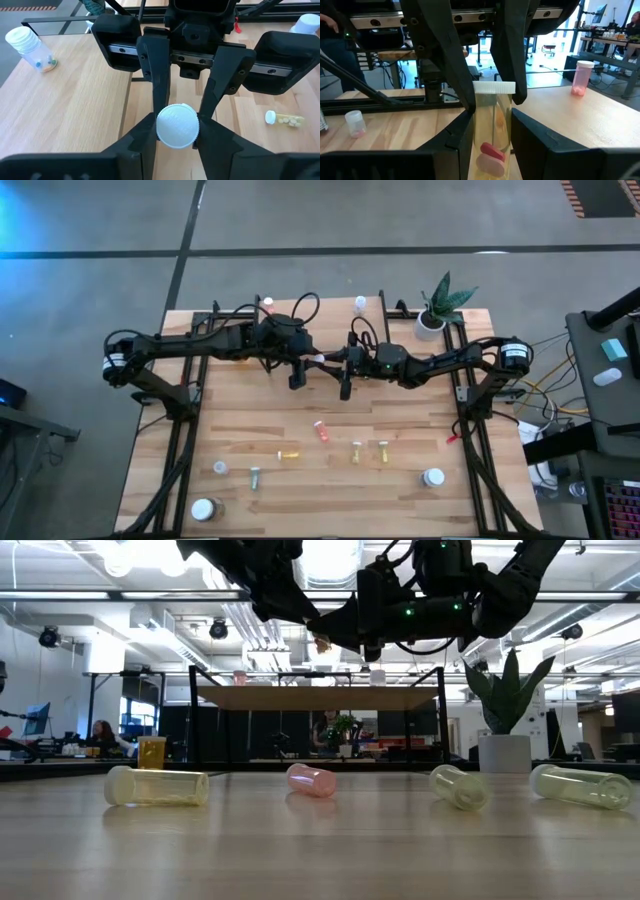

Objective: Pick and place medicine bottles onto shelf by color
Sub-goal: Put the top yellow pill bottle on the shelf

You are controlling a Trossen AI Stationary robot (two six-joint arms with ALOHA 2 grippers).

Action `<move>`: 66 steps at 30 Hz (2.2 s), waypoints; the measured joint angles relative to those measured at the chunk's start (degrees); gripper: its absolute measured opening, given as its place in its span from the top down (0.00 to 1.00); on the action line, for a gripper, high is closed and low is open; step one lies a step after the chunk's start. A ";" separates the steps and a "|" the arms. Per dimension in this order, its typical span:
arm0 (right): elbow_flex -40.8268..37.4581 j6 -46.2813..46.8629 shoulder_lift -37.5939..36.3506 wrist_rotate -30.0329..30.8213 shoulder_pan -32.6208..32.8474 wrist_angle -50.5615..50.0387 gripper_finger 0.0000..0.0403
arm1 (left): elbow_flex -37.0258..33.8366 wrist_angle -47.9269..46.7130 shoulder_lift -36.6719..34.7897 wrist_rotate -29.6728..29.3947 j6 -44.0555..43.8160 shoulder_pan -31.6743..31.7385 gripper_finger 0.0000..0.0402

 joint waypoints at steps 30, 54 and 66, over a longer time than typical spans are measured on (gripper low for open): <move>-0.02 -1.71 -5.73 4.07 -0.28 -13.09 0.26 | 1.88 -7.63 -5.81 -9.87 3.06 2.40 0.75; -0.02 -1.55 -10.10 4.15 -0.26 -17.42 0.27 | 10.87 -14.98 2.02 -8.26 8.75 22.59 0.74; -0.02 -1.52 -10.10 4.15 -0.26 -17.55 0.28 | 15.28 -18.51 9.61 -8.28 8.63 26.73 0.74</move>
